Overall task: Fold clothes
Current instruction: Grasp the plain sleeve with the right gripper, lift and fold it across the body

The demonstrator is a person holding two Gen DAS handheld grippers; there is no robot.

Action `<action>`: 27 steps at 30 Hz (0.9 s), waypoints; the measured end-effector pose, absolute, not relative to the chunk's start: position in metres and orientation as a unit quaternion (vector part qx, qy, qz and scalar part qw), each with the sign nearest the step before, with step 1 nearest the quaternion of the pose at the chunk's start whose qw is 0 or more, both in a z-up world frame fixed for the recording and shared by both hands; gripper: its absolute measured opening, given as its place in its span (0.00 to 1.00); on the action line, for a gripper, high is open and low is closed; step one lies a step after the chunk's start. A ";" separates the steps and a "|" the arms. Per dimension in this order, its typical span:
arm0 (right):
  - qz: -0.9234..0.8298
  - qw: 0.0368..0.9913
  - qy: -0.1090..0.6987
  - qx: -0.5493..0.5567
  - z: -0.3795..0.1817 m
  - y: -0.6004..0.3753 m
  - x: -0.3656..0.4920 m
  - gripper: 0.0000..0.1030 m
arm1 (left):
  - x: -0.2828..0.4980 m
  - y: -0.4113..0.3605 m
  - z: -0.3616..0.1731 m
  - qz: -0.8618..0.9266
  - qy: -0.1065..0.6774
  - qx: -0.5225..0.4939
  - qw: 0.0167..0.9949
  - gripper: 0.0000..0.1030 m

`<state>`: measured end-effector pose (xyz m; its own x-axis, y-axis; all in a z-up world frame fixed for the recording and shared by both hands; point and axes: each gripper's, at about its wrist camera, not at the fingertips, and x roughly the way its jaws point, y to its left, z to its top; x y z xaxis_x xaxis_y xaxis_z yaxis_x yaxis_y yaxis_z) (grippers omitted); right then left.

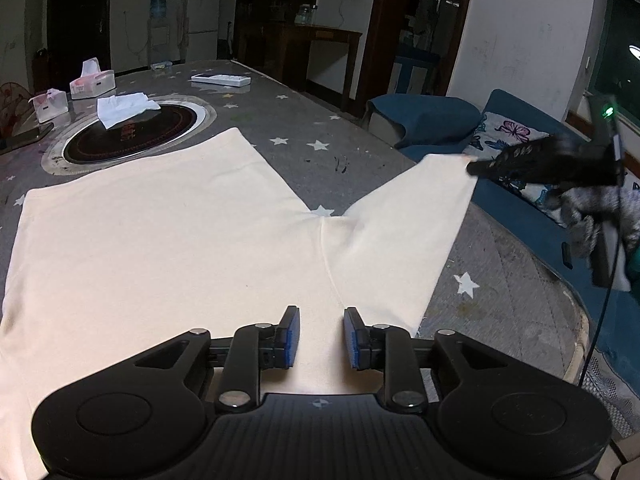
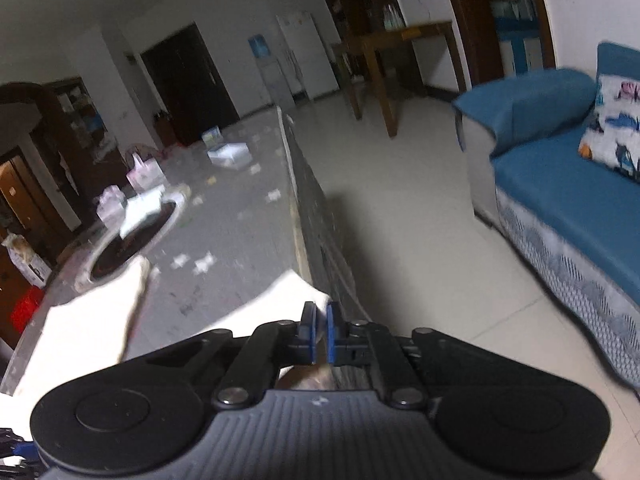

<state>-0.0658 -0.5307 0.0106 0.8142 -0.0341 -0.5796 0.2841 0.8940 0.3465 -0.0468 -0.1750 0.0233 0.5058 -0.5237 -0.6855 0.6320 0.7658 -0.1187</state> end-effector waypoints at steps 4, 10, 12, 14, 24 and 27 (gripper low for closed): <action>-0.084 0.938 0.267 0.203 0.030 -0.526 -0.073 0.04 | -0.048 -0.179 0.020 -0.338 0.367 0.082 0.863 0.27; -0.070 0.943 0.262 0.192 0.048 -0.514 -0.074 0.04 | -0.050 -0.178 0.024 -0.342 0.359 0.083 0.865 0.32; -0.052 0.948 0.255 0.184 0.064 -0.501 -0.073 0.04 | -0.050 -0.171 0.029 -0.338 0.352 0.076 0.869 0.35; -0.033 0.952 0.247 0.176 0.079 -0.489 -0.072 0.04 | -0.048 -0.160 0.035 -0.330 0.345 0.067 0.876 0.36; 0.081 0.958 0.237 0.136 0.129 -0.392 -0.044 0.04 | -0.042 -0.088 0.049 -0.264 0.326 0.020 0.907 0.43; 0.118 0.954 0.245 0.124 0.132 -0.355 -0.031 0.04 | -0.043 -0.066 0.046 -0.248 0.328 0.008 0.911 0.43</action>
